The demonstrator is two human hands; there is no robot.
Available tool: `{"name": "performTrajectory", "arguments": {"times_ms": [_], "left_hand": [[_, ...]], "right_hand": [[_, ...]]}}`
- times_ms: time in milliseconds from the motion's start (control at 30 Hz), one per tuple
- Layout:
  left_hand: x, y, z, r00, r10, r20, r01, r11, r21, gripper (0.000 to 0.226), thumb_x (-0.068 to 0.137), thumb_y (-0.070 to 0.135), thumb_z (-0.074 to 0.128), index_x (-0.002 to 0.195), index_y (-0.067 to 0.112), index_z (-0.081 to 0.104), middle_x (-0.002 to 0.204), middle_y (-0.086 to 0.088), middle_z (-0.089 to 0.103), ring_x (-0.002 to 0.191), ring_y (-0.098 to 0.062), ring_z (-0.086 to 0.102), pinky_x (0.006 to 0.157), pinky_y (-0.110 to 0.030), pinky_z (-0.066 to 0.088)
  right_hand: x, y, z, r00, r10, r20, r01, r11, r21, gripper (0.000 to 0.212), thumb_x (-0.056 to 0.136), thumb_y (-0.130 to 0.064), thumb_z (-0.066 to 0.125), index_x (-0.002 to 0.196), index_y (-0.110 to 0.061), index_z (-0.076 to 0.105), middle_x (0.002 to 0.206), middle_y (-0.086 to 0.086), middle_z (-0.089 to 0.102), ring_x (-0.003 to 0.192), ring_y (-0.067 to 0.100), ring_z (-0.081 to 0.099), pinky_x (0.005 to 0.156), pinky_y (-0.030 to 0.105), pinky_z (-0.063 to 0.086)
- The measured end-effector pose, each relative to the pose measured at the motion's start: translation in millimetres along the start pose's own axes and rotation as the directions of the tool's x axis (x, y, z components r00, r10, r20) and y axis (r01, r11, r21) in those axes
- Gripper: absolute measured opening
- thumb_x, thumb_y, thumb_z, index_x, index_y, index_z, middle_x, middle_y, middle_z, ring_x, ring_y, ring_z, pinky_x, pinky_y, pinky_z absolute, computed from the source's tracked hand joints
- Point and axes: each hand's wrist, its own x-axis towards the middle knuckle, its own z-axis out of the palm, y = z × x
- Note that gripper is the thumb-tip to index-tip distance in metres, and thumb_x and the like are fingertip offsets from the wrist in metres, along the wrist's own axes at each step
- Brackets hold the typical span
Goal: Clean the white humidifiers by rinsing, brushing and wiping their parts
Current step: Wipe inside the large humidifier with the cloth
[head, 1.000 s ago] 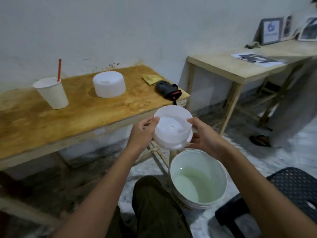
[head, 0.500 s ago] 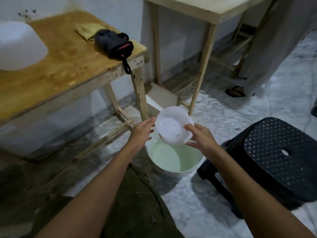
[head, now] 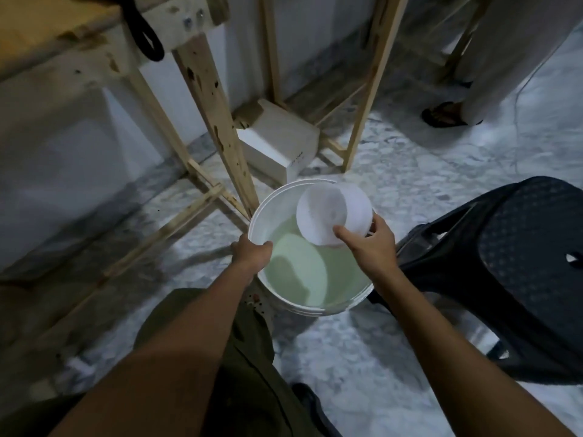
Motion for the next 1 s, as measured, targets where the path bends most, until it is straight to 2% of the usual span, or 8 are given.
{"name": "performTrajectory", "arguments": {"times_ms": [133, 233, 333, 567, 667, 833, 933, 1000], "left_hand": [[10.0, -13.7, 7.0, 0.998, 0.062, -0.033, -0.06, 0.997, 0.048, 0.049, 0.09, 0.014, 0.058, 0.138, 0.007, 0.049, 0.134, -0.017, 0.055, 0.119, -0.037, 0.055, 0.096, -0.04, 0.049], [16.4, -21.5, 5.3, 0.991, 0.116, -0.058, -0.113, 0.992, 0.057, 0.043, 0.085, -0.002, 0.055, 0.127, 0.005, 0.06, 0.122, -0.018, 0.063, 0.111, -0.038, 0.059, 0.089, -0.041, 0.05], [19.6, -26.4, 4.7, 0.987, 0.142, -0.079, -0.142, 0.99, 0.012, 0.044, 0.079, -0.009, 0.054, 0.117, 0.007, 0.067, 0.11, -0.016, 0.069, 0.102, -0.036, 0.063, 0.081, -0.038, 0.054], [24.8, -32.1, 6.3, 0.978, 0.181, -0.107, -0.182, 0.983, 0.009, 0.046, 0.079, -0.012, 0.052, 0.116, 0.009, 0.069, 0.107, -0.014, 0.069, 0.097, -0.033, 0.064, 0.081, -0.039, 0.055], [25.9, -33.3, 5.9, 0.977, 0.188, -0.103, -0.186, 0.982, 0.027, 0.046, 0.08, -0.012, 0.052, 0.117, 0.008, 0.068, 0.109, -0.015, 0.068, 0.098, -0.035, 0.063, 0.083, -0.041, 0.056], [28.1, -34.9, 6.4, 0.975, 0.198, -0.103, -0.194, 0.98, 0.051, 0.046, 0.081, -0.011, 0.054, 0.121, 0.007, 0.066, 0.114, -0.016, 0.066, 0.101, -0.036, 0.062, 0.086, -0.043, 0.056], [28.9, -35.6, 6.9, 0.974, 0.201, -0.102, -0.197, 0.979, 0.046, 0.047, 0.081, -0.013, 0.051, 0.121, 0.006, 0.066, 0.113, -0.017, 0.067, 0.1, -0.034, 0.063, 0.085, -0.037, 0.054], [29.9, -36.3, 7.2, 0.974, 0.202, -0.1, -0.199, 0.979, 0.04, 0.048, 0.081, -0.013, 0.051, 0.123, 0.007, 0.065, 0.113, -0.017, 0.068, 0.101, -0.034, 0.063, 0.085, -0.036, 0.053]], "right_hand": [[8.9, 8.5, 4.7, 0.991, -0.129, -0.041, 0.121, 0.982, -0.148, 0.076, 0.058, -0.045, 0.085, 0.126, -0.029, 0.056, 0.112, -0.007, 0.063, 0.097, 0.011, 0.064, 0.07, 0.023, 0.053], [10.8, 9.3, 8.4, 0.984, -0.168, -0.056, 0.143, 0.941, -0.307, 0.083, 0.061, -0.047, 0.083, 0.134, -0.029, 0.048, 0.115, -0.004, 0.044, 0.101, 0.013, 0.053, 0.085, 0.03, 0.049], [11.3, 8.8, 9.4, 0.976, -0.216, -0.033, 0.186, 0.9, -0.395, 0.088, 0.063, -0.048, 0.082, 0.138, -0.028, 0.041, 0.114, -0.005, 0.036, 0.1, 0.013, 0.048, 0.09, 0.034, 0.05], [9.6, 2.9, 9.4, 0.927, -0.363, 0.097, 0.357, 0.77, -0.53, 0.093, 0.061, -0.06, 0.074, 0.139, -0.03, 0.034, 0.109, -0.007, 0.03, 0.104, 0.022, 0.046, 0.084, 0.043, 0.052], [11.1, 1.7, 9.2, 0.89, -0.431, 0.146, 0.428, 0.684, -0.59, 0.094, 0.064, -0.054, 0.078, 0.141, -0.024, 0.034, 0.112, 0.0, 0.035, 0.106, 0.023, 0.042, 0.082, 0.046, 0.051], [13.7, -2.0, 9.0, 0.863, -0.467, 0.193, 0.473, 0.613, -0.633, 0.098, 0.064, -0.048, 0.08, 0.146, -0.018, 0.034, 0.119, 0.007, 0.039, 0.109, 0.025, 0.039, 0.081, 0.046, 0.051], [12.6, -4.0, 8.2, 0.852, -0.483, 0.203, 0.488, 0.589, -0.645, 0.098, 0.064, -0.054, 0.069, 0.147, -0.013, 0.034, 0.123, 0.011, 0.041, 0.112, 0.027, 0.039, 0.074, 0.044, 0.052], [13.0, -4.2, 7.5, 0.845, -0.492, 0.208, 0.494, 0.571, -0.656, 0.099, 0.064, -0.053, 0.07, 0.147, -0.011, 0.034, 0.124, 0.013, 0.043, 0.114, 0.028, 0.038, 0.069, 0.043, 0.052]]}}
